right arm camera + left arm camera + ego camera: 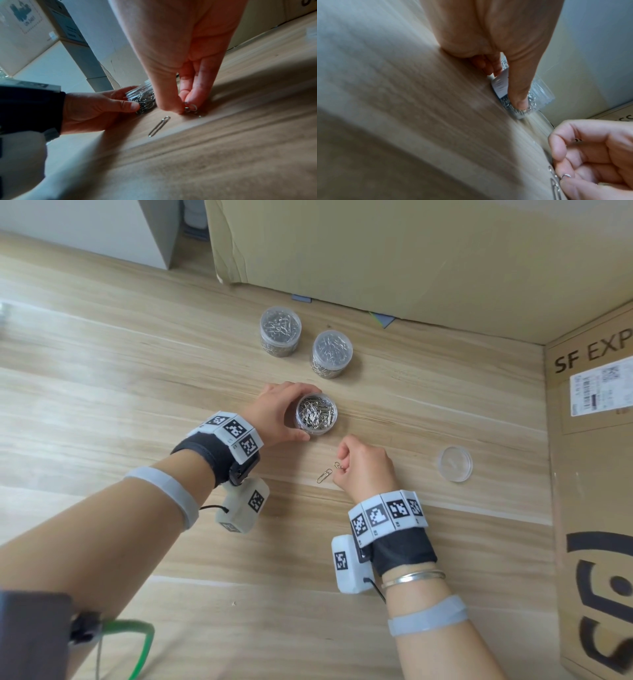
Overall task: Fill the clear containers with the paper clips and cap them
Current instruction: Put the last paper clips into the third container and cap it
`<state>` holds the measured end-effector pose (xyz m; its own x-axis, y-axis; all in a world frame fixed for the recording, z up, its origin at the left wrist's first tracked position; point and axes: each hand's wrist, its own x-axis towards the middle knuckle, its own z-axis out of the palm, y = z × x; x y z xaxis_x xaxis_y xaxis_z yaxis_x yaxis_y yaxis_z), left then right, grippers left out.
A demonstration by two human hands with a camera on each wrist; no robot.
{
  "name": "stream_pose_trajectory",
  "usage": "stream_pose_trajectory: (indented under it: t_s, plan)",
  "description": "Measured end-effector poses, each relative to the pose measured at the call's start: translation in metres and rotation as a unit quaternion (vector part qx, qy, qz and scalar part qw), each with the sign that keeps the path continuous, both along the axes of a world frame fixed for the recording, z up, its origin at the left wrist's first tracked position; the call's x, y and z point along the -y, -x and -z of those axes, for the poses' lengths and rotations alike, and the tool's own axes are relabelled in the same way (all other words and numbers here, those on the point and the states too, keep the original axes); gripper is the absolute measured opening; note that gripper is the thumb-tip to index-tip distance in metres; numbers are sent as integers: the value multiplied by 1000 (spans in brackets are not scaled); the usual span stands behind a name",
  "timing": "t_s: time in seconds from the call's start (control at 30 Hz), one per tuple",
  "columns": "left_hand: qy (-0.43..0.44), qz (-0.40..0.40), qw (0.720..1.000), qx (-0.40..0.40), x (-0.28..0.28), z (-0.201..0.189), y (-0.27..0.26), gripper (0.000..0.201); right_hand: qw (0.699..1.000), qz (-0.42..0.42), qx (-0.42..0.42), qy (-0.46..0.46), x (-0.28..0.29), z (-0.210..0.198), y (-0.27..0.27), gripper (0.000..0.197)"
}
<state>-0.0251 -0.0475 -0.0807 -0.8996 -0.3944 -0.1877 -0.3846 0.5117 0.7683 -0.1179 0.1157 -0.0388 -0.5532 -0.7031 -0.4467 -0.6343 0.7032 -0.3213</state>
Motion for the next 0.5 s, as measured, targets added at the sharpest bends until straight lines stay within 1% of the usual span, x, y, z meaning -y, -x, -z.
stream_pose_trajectory:
  t_s: [0.23,0.37,0.43,0.5]
  plan:
    - [-1,2,1000,0,0,-1,0,75,1000,17,16,-3,1,3,2,12]
    - [0,0,1000,1,-1,-3,0,75,1000,1,18,-4,5,-4,6,10]
    - [0,-1,1000,4,-1,-4,0,74,999,25,13,42,12,-13,11,10]
    - [-1,2,1000,6,-1,-4,0,75,992,49,9,115,25,-25,16,10]
